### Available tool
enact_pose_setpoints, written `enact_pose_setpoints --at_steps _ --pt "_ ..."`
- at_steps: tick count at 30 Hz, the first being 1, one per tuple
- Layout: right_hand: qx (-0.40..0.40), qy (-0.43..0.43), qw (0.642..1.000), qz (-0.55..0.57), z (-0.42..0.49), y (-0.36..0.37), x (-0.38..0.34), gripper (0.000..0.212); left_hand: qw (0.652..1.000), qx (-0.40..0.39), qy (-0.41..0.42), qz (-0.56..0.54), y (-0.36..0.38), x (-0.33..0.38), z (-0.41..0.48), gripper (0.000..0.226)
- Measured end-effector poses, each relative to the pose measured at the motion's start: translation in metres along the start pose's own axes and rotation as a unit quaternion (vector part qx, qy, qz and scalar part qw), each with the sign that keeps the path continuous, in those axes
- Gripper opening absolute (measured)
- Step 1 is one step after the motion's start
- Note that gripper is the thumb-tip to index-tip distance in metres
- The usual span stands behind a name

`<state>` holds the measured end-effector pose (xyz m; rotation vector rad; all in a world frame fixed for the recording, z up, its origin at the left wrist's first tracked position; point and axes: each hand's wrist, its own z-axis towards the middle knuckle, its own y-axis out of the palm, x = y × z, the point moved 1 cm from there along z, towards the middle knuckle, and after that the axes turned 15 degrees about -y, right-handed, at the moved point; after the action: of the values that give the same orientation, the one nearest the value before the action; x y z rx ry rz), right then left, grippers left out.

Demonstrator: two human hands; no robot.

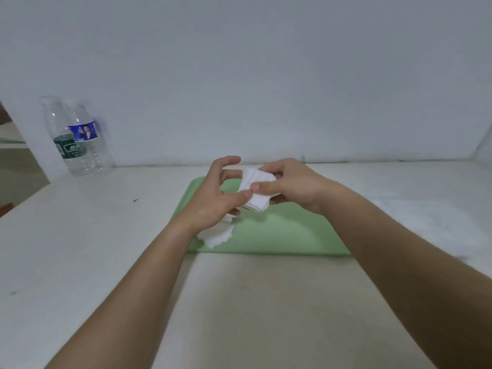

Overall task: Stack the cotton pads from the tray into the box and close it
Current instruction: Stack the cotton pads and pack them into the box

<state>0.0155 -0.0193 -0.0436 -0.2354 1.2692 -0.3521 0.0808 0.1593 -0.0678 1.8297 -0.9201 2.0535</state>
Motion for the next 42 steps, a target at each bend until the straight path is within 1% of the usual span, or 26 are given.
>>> enact_pose_setpoints --at_steps 3,6,8,13,16,18,20,23,26,28,29,31,35,37,39,42 --pt "0.023 0.006 1.000 0.003 -0.029 -0.031 -0.010 0.025 1.000 -0.019 -0.019 -0.016 0.023 0.012 -0.006 0.050" --pt "0.055 0.024 0.998 -0.006 -0.065 -0.074 -0.014 0.021 1.000 -0.004 -0.017 -0.022 0.049 0.021 -0.012 0.037" --pt "0.074 0.042 0.996 -0.022 -0.090 -0.105 -0.015 0.022 0.999 0.009 -0.013 -0.033 0.067 0.025 -0.018 0.030" --pt "0.124 0.068 0.989 -0.044 -0.146 -0.176 -0.014 0.026 0.999 0.029 0.016 -0.023 0.125 0.042 -0.024 0.023" --pt "0.146 0.081 0.985 -0.043 -0.175 -0.211 -0.011 0.032 0.997 0.029 0.064 0.031 0.171 0.062 -0.018 0.018" --pt "0.160 0.090 0.982 -0.041 -0.190 -0.225 -0.008 0.031 0.989 0.006 0.089 0.122 0.198 0.074 -0.012 0.026" --pt "0.177 0.092 0.979 -0.043 -0.203 -0.237 -0.004 0.026 0.967 -0.035 0.100 0.232 0.225 0.087 -0.004 0.043" --pt "0.199 0.085 0.975 -0.044 -0.214 -0.249 0.003 0.024 0.926 -0.099 0.083 0.355 0.252 0.099 0.010 0.067" --pt "0.206 0.079 0.975 -0.037 -0.224 -0.259 0.010 0.022 0.889 -0.131 0.047 0.436 0.267 0.104 0.025 0.088" --pt "0.203 0.077 0.976 -0.027 -0.226 -0.261 0.013 0.025 0.869 -0.149 0.016 0.472 0.268 0.104 0.030 0.099" --pt "0.201 0.076 0.976 -0.020 -0.227 -0.261 0.014 0.027 0.864 -0.158 -0.001 0.478 0.269 0.103 0.033 0.102" --pt "0.192 0.071 0.979 -0.003 -0.227 -0.260 0.017 0.029 0.861 -0.167 -0.018 0.479 0.267 0.099 0.039 0.101" --pt "0.172 0.055 0.983 0.017 -0.222 -0.256 0.021 0.029 0.865 -0.157 -0.011 0.476 0.265 0.096 0.046 0.095" --pt "0.174 0.053 0.983 0.026 -0.219 -0.254 0.022 0.028 0.860 -0.161 -0.009 0.484 0.264 0.100 0.047 0.094" --pt "0.172 0.053 0.983 0.029 -0.216 -0.253 0.023 0.027 0.839 -0.171 -0.012 0.516 0.265 0.103 0.048 0.097" --pt "0.161 0.046 0.986 0.024 -0.212 -0.249 0.021 0.024 0.790 -0.181 -0.019 0.586 0.270 0.113 0.050 0.110"
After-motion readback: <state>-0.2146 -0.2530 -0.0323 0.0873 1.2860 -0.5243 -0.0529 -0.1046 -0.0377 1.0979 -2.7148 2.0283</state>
